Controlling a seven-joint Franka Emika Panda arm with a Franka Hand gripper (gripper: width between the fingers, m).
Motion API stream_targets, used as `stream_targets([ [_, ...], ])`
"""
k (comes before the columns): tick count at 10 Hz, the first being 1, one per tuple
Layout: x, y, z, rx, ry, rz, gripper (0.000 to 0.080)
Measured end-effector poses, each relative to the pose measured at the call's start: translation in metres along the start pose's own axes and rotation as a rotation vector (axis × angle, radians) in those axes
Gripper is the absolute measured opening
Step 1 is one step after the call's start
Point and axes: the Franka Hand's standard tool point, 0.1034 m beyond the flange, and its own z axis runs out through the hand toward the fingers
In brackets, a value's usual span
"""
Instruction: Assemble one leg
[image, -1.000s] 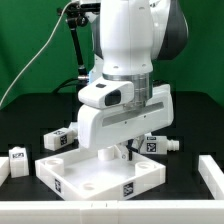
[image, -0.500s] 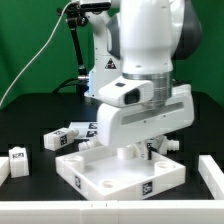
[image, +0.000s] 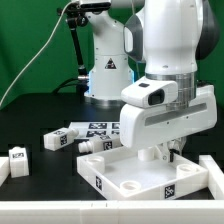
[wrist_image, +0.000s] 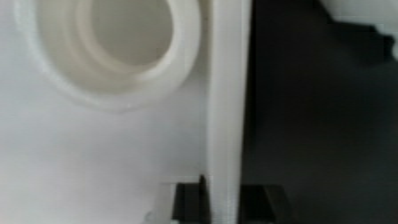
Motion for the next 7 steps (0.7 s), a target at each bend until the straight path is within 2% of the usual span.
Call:
stream_targets([
  [5,0.012,0.001,-0.001,0.017,-0.047,0.06,0.0051],
  [7,0.01,0.001,-0.003,0.019,-0.059,0.063,0.0051],
])
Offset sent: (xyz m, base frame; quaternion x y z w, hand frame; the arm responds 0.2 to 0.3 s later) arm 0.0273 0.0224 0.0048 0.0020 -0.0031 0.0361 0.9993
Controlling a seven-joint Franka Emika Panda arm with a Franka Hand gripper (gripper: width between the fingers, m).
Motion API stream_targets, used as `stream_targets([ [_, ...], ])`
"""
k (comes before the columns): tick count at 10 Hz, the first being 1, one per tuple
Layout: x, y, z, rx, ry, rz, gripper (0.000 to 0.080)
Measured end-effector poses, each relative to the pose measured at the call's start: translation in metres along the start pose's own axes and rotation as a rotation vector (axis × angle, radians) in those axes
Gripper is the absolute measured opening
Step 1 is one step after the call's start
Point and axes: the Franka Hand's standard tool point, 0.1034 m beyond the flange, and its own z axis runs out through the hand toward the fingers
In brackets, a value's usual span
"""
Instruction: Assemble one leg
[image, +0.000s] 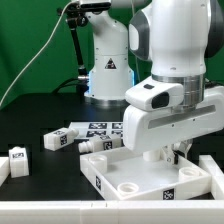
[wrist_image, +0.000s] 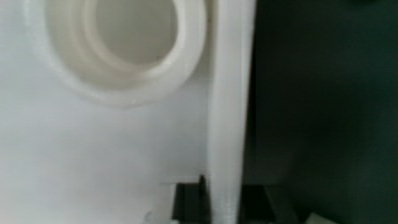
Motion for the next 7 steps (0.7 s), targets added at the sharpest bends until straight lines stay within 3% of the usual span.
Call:
stream_targets([
  [1,-0.001,0.005,-0.007,-0.003,0.002,-0.032,0.0051],
  [3,-0.014,0.023,-0.032,-0.01,-0.002,-0.094,0.0401],
  [4,-0.019,0.031,-0.046,-0.018,-0.002,-0.12,0.0401],
  [5,-0.025,0.044,-0.068,-0.036,0.012,-0.165,0.0539],
  [6,-0.035,0.06,-0.084,-0.054,0.023,-0.199,0.0614],
  [7,-0.051,0.078,-0.09,-0.063,0.024,-0.23,0.0642],
])
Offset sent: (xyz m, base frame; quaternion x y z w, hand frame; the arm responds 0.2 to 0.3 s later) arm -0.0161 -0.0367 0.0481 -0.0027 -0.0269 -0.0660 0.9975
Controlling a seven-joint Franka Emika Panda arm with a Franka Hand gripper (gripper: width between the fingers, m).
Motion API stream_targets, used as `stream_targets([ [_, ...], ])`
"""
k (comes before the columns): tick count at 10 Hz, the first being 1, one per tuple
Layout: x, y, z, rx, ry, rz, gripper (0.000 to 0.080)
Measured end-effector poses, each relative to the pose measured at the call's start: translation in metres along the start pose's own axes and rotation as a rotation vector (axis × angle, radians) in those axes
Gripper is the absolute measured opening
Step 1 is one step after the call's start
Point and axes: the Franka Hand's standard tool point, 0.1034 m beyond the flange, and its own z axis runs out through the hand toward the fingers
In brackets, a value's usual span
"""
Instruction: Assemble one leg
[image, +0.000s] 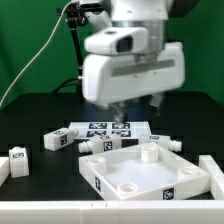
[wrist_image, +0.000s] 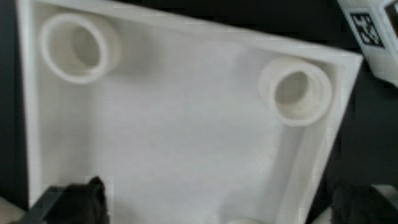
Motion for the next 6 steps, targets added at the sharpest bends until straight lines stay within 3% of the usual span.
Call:
stream_targets([
  [2,-0.039,0.026,0.004,-0.011,0.002,-0.025,0.0648],
  [3,-0.049,0.029,0.008,-0.019,0.012,-0.007,0.0648],
  [6,-0.044,0.025,0.008,-0.011,0.014,0.09,0.0649],
])
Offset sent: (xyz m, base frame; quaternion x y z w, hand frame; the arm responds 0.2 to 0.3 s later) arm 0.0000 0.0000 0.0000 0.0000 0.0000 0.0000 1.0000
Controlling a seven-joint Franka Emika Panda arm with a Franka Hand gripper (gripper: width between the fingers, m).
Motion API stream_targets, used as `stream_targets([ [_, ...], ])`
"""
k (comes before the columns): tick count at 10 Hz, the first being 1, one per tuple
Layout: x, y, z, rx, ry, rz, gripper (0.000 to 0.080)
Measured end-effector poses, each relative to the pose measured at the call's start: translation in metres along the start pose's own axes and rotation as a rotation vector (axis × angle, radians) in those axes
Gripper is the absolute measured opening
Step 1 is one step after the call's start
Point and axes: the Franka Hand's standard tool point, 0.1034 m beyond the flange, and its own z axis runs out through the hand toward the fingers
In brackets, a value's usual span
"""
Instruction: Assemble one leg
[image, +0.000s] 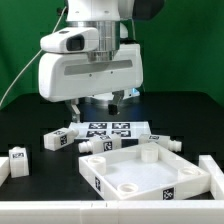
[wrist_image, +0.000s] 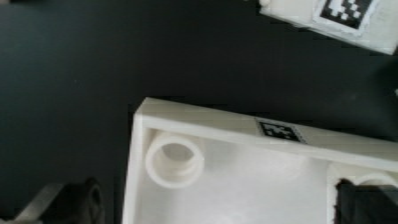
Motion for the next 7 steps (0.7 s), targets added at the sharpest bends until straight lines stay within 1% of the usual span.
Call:
stream_targets([
  [1,0.0,-0.001,0.0,0.002,0.001,0.086,0.0649],
  [2,-0.002,0.002,0.002,0.01,0.006,0.178,0.0649],
  [3,-0.01,0.01,0.004,0.025,0.013,0.304,0.0649],
  [5,-0.035,0.035,0.005,0.034,0.014,0.567,0.0649],
  [7,-0.062,0.052,0.008,0.043,0.006,0.832,0.0649],
])
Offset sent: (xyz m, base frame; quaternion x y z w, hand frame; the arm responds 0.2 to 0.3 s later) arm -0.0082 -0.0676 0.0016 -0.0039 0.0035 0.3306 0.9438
